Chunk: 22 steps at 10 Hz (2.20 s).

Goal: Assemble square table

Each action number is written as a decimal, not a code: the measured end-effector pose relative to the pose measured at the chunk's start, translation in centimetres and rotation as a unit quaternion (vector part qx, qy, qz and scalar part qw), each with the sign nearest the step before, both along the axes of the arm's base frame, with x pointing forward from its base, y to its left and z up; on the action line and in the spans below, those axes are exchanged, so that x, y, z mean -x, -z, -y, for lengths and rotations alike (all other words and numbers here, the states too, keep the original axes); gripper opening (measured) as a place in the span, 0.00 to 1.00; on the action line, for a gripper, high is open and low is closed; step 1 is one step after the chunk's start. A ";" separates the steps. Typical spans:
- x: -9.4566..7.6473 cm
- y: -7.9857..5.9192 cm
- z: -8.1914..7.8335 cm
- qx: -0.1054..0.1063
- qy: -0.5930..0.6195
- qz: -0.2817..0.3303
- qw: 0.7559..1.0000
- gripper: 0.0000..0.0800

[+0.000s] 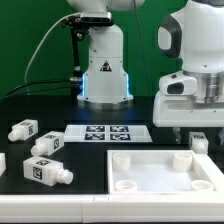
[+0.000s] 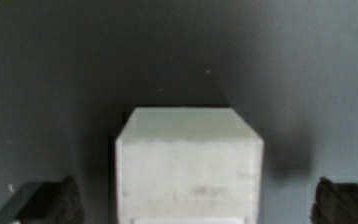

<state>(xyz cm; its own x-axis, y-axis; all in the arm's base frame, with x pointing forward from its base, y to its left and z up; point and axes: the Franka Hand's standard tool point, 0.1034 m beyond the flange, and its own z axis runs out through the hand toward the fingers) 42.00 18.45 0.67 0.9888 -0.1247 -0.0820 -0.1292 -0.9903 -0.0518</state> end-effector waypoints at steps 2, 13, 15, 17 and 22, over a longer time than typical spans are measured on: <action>0.0 0.0 0.0 0.000 0.000 0.000 1.000 0.52; -0.7 -1.4 7.1 -0.010 -0.573 0.064 0.817 0.33; 1.5 -0.3 7.0 -0.001 -0.686 0.087 0.723 0.33; 1.3 -0.4 7.0 -0.001 -0.731 0.085 0.677 0.33; 1.0 -0.7 9.5 0.014 -0.938 0.082 0.337 0.33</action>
Offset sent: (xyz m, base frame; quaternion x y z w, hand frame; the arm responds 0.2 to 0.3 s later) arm -0.0020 -0.0474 0.0239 -0.0146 -0.0039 -0.1688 0.9855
